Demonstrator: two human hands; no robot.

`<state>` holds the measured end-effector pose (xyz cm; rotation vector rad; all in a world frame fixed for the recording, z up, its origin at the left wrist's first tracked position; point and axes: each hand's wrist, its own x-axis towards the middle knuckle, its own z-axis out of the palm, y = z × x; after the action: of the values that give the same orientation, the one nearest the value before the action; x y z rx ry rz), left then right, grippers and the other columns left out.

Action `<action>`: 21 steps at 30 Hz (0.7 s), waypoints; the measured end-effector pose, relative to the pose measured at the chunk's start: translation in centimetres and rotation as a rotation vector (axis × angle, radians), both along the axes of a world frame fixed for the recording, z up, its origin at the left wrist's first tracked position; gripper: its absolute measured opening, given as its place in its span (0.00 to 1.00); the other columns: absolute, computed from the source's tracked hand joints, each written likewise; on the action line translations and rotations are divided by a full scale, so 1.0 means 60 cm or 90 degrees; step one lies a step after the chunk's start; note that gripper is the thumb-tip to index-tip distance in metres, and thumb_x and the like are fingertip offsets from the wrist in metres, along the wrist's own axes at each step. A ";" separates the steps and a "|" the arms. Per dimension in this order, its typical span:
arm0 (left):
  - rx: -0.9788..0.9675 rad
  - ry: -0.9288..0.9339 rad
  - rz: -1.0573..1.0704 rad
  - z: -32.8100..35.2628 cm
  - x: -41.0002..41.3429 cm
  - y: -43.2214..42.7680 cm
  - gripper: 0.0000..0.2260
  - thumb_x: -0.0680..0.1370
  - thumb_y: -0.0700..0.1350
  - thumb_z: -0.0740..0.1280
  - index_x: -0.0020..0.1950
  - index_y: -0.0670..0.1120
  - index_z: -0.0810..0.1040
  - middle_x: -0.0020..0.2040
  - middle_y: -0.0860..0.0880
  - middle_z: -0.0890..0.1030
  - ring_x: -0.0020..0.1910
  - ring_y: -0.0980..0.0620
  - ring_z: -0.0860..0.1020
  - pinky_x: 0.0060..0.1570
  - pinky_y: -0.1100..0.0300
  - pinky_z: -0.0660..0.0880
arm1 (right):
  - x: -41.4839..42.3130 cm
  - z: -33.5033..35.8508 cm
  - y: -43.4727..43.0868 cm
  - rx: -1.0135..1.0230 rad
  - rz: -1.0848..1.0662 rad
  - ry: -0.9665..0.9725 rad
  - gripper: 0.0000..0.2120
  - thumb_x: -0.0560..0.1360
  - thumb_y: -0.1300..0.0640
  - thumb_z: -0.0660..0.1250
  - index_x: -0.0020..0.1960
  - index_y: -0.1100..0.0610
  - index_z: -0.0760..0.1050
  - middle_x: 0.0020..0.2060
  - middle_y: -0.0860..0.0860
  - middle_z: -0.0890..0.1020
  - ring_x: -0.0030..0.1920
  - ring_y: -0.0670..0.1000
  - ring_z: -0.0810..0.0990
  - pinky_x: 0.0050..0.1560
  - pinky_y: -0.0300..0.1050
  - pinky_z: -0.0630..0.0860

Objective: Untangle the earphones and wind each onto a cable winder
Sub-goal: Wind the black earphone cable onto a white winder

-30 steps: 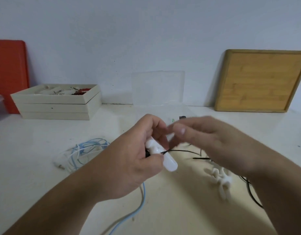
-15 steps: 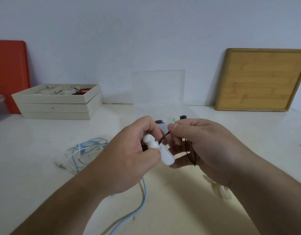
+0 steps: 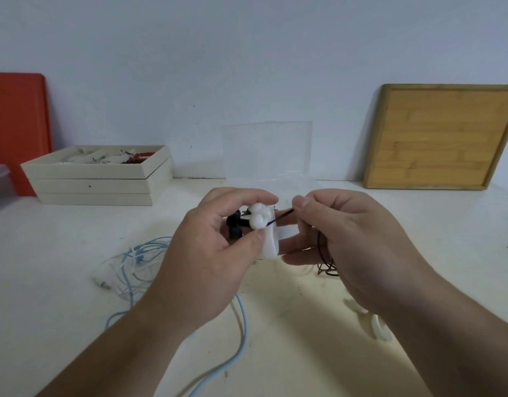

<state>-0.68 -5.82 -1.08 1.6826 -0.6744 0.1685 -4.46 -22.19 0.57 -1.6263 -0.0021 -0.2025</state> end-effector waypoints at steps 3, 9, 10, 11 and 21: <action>-0.008 0.027 -0.005 -0.006 0.004 -0.001 0.16 0.75 0.34 0.70 0.53 0.54 0.85 0.48 0.52 0.82 0.40 0.60 0.80 0.39 0.74 0.71 | -0.001 0.003 0.003 0.003 -0.029 -0.001 0.18 0.82 0.57 0.62 0.34 0.60 0.73 0.38 0.55 0.86 0.33 0.57 0.86 0.37 0.49 0.82; -0.044 0.080 -0.015 -0.007 0.000 -0.005 0.17 0.65 0.46 0.80 0.52 0.56 0.85 0.48 0.47 0.84 0.41 0.49 0.85 0.46 0.58 0.81 | 0.001 0.002 -0.004 0.010 -0.042 0.010 0.18 0.82 0.56 0.62 0.39 0.67 0.76 0.39 0.57 0.86 0.33 0.59 0.85 0.35 0.47 0.82; -0.050 0.083 -0.010 -0.006 -0.001 -0.005 0.18 0.63 0.47 0.82 0.51 0.56 0.85 0.47 0.47 0.85 0.39 0.51 0.85 0.43 0.61 0.80 | 0.002 0.002 -0.005 0.015 -0.040 0.017 0.18 0.82 0.56 0.62 0.41 0.68 0.76 0.39 0.58 0.86 0.33 0.59 0.85 0.34 0.47 0.81; -0.061 0.087 -0.006 -0.003 -0.003 -0.006 0.17 0.63 0.48 0.81 0.50 0.55 0.85 0.44 0.49 0.85 0.35 0.55 0.83 0.39 0.67 0.77 | 0.002 0.002 -0.005 0.022 -0.038 0.022 0.17 0.82 0.56 0.62 0.42 0.68 0.76 0.39 0.58 0.86 0.33 0.59 0.85 0.34 0.47 0.81; -0.020 0.103 0.032 -0.004 -0.007 -0.011 0.12 0.70 0.50 0.68 0.51 0.60 0.84 0.44 0.43 0.86 0.46 0.35 0.83 0.54 0.35 0.79 | -0.003 0.006 -0.001 -0.032 -0.045 0.001 0.16 0.83 0.57 0.61 0.43 0.67 0.77 0.36 0.54 0.86 0.31 0.57 0.85 0.37 0.53 0.81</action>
<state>-1.08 -6.47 -1.30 1.6638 -0.5062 0.0777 -4.61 -22.24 0.93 -1.6785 0.0526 -0.2570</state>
